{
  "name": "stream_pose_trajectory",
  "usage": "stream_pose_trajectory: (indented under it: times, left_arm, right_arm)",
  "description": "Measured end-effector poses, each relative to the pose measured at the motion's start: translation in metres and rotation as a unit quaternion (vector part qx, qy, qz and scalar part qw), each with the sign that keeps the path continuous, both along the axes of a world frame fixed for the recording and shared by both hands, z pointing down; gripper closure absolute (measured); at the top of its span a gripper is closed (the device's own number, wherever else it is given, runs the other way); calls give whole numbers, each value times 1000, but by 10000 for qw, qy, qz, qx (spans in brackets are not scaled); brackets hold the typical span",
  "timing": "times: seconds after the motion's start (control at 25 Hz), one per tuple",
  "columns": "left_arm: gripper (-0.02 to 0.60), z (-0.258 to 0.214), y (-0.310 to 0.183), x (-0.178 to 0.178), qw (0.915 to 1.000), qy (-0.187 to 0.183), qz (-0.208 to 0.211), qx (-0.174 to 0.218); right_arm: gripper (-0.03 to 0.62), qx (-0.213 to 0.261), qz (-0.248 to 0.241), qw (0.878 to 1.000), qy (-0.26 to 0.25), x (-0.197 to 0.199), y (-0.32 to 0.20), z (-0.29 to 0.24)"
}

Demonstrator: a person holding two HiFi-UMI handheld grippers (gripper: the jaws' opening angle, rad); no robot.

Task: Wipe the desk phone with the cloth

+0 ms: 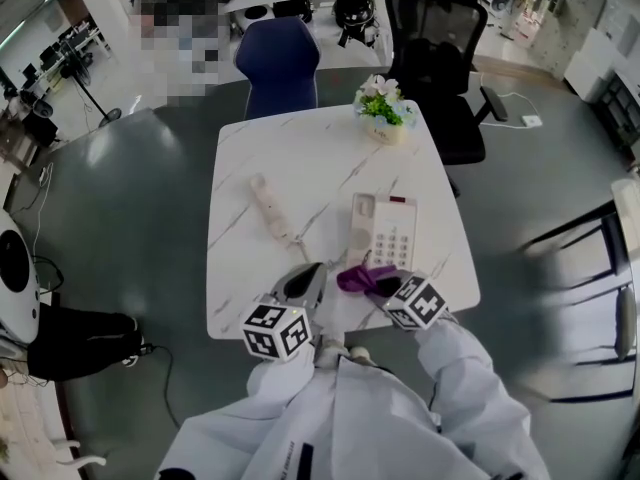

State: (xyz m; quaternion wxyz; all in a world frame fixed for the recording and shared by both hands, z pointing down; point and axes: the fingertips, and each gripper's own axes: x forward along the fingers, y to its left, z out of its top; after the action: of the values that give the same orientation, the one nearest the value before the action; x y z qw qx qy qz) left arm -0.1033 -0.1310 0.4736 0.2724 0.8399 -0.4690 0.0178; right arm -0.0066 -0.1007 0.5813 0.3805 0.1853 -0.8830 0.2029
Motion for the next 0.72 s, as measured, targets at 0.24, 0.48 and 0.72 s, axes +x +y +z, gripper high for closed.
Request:
stream_pose_trajectory:
  times: [0.24, 0.48, 0.72]
  left_arm:
    - [583, -16, 3, 2, 9992, -15, 218, 335]
    - [583, -38, 1, -1, 9971, -90, 324, 687]
    - [584, -68, -1, -3, 9926, -200, 366, 1144]
  right_arm:
    - [554, -322, 815, 9868, -1360, 5, -6, -33]
    - [554, 37, 1336, 9644, -2280, 19, -19, -72]
    - [554, 673, 1647, 9408, -2886, 29, -34, -112]
